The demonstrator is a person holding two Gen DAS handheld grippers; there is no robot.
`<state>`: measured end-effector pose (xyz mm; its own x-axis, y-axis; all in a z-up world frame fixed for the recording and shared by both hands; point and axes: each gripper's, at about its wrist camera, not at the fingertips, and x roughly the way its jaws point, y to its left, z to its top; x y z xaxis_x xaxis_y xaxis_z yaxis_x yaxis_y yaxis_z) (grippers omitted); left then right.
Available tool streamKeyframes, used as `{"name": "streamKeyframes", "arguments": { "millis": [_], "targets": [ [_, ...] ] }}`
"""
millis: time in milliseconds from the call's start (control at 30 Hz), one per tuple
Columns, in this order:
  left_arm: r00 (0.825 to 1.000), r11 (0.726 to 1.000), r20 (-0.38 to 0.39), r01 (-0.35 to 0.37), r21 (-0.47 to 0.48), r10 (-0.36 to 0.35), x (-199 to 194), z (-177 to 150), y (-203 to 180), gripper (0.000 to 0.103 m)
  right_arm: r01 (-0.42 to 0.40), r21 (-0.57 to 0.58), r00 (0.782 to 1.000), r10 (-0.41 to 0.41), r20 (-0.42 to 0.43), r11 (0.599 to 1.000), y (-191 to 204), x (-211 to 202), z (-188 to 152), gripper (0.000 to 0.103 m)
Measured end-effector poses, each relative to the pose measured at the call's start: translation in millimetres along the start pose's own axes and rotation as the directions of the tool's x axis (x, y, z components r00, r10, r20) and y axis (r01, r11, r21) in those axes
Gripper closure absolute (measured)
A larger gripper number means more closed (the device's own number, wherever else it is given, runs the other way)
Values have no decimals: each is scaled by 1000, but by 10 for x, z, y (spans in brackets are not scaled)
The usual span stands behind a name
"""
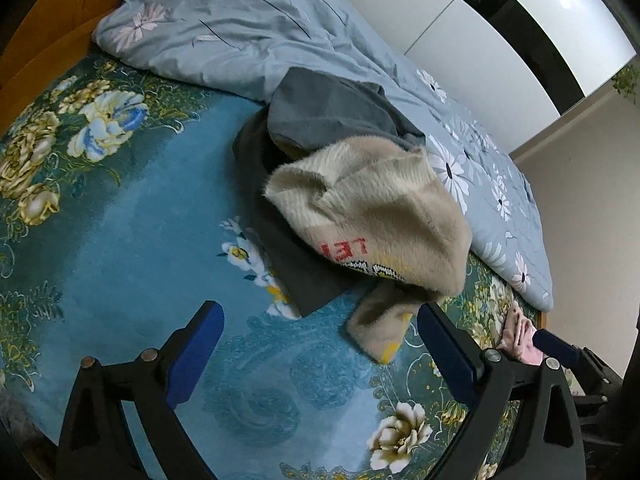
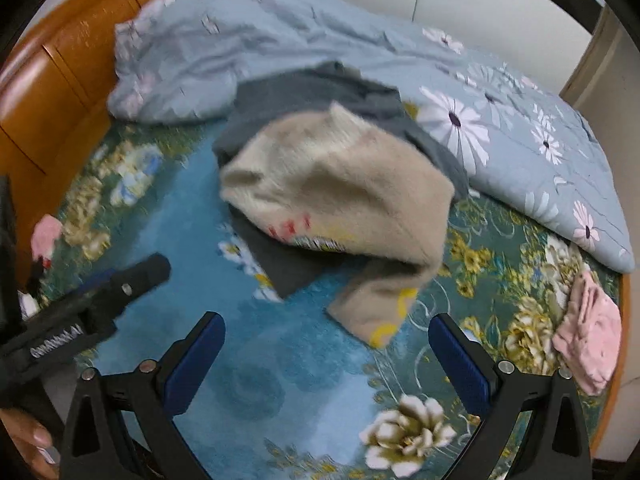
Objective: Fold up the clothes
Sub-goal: 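Move both grippers toward the crumpled beige sweater on the bed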
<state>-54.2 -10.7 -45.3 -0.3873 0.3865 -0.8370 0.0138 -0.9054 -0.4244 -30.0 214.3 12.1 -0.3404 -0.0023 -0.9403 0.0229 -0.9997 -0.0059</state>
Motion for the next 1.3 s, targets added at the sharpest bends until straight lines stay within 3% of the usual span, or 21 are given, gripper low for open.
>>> {"name": "streamKeyframes", "arguments": {
  "millis": [167,433,567,933,1300],
  "targets": [
    [1000,1000,-20,7,17,-6,168,101,-68,5,-52,43,998,50,44,998,-156,34,93,0],
    [999,998,-40,6,68,-3,377,316,-198,5,-48,110,997,40,73,993,-354,186,323,0],
    [998,996,-56,-4,93,9,508,369,-251,5,-74,178,997,72,17,981,-494,360,406,0],
    [995,987,-99,-7,159,23,790,409,-413,5,-137,235,988,149,-32,962,-645,666,462,0],
    [991,977,-116,-36,212,61,945,448,-455,5,-121,266,985,148,-86,956,-746,906,452,0]
  ]
}}
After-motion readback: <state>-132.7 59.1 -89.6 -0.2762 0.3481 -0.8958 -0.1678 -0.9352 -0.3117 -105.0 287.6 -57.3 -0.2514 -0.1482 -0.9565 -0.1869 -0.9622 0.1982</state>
